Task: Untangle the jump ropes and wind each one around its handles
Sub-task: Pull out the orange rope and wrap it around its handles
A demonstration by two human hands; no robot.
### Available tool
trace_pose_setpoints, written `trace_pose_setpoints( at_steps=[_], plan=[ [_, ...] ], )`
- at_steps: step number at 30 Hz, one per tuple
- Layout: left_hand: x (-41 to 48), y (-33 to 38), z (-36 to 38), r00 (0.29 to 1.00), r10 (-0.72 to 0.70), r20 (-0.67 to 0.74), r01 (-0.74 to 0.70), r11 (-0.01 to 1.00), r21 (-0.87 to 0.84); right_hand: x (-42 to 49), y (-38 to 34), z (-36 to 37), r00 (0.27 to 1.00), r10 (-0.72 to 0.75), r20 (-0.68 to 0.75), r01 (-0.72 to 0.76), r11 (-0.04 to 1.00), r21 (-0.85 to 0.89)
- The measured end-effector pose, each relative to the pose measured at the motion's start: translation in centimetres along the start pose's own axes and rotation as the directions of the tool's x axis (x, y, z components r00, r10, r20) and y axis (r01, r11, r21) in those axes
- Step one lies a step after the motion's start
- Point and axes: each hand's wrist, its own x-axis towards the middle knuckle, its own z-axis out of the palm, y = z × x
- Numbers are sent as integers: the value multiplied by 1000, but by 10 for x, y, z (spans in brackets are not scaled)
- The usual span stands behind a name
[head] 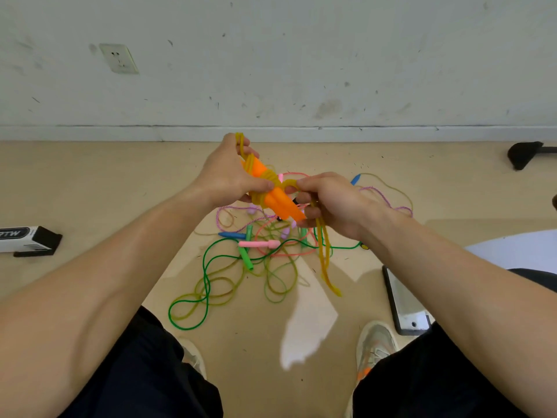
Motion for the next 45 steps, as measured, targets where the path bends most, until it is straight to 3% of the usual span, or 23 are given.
trace_pose_setpoints(
  at_steps=[3,6,8,11,13,16,21,30,34,36,42,45],
  plan=[
    [3,-4,5,991,54,-123,-46,996,71,-3,6,14,998,-15,-54,16,1000,19],
    [7,-9,10,968,58,-245,-48,998,47,-2,22,28,921,-310,-235,214,908,-360],
    [7,-10,15,949,76,-305,-70,997,29,-4,31,38,847,-463,-262,278,805,-523],
    [5,-14,25,923,59,-379,-71,997,-17,-11,39,51,787,-570,-235,351,727,-590],
    [5,-16,28,917,-3,-398,-55,990,-133,-17,40,59,818,-540,-199,378,765,-522],
    [3,-19,34,928,-152,-340,15,928,-373,-21,45,62,835,-528,-158,409,785,-465],
    [2,-14,34,906,-356,-228,152,777,-611,-12,48,54,829,-552,-91,405,703,-584],
    [0,-14,34,925,-294,-241,131,841,-525,0,50,46,848,-530,11,364,566,-740],
    [8,-5,21,905,-339,-257,122,785,-607,-2,52,54,781,-624,-25,458,599,-657],
    [11,-1,12,910,-353,-216,131,741,-659,-1,50,49,747,-656,-105,469,633,-616],
    [8,-5,3,939,-344,-21,229,670,-706,9,49,26,822,-558,-113,438,747,-500],
    [5,-1,3,943,-328,58,276,672,-688,8,48,23,780,-622,-68,460,644,-611]
  ],
)
